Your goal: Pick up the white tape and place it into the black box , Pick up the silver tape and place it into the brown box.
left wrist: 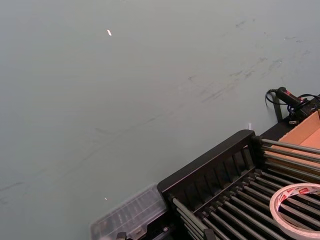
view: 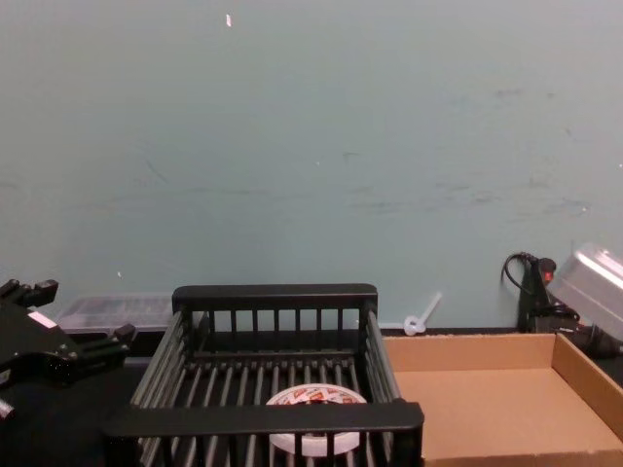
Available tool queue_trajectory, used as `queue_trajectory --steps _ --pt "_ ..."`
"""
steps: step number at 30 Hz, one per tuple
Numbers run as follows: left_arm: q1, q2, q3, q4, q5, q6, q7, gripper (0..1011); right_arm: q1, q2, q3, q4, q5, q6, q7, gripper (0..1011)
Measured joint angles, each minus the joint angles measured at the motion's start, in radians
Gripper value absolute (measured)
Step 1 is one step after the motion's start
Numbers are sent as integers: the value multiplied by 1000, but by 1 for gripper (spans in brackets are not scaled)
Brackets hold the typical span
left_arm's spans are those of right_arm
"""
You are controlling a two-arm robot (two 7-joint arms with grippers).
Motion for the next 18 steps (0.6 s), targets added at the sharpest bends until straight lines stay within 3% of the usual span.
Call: queue_trajectory --steps 8,18 --pt "0 0 0 0 0 0 0 1001 0 0 0 0 0 0 0 177" --pt "0 0 0 0 0 0 0 1001 0 0 0 0 0 0 0 168"
